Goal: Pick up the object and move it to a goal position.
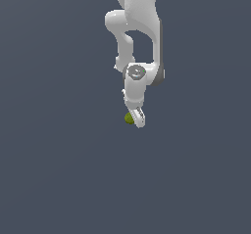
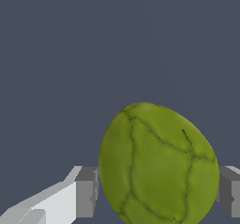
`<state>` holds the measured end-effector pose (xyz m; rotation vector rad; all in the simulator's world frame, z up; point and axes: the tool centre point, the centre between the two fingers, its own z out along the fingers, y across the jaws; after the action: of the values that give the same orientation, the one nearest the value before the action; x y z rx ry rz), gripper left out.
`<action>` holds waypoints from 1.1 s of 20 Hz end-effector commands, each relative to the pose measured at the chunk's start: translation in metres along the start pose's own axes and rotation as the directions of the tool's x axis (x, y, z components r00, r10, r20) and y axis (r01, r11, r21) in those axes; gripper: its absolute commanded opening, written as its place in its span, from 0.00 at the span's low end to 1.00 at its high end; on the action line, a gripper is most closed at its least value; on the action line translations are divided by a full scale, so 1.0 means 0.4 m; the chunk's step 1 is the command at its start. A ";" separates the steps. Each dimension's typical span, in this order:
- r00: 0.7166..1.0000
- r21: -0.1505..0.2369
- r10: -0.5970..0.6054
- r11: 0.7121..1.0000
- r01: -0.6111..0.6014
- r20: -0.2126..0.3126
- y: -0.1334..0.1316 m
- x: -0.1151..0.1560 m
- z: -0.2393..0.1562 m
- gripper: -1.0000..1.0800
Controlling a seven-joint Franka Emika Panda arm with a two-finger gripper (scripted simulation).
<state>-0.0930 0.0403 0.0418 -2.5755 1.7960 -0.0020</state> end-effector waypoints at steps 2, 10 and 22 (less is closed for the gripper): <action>1.000 0.000 0.000 1.000 0.000 0.000 0.000 0.000 0.000 0.00; 1.000 -0.001 0.000 1.000 0.000 0.000 -0.006 -0.002 -0.043 0.00; 1.000 -0.002 0.002 1.000 -0.002 -0.002 -0.037 -0.009 -0.268 0.00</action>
<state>-0.0826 0.0477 0.1333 -2.5766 1.8002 0.0010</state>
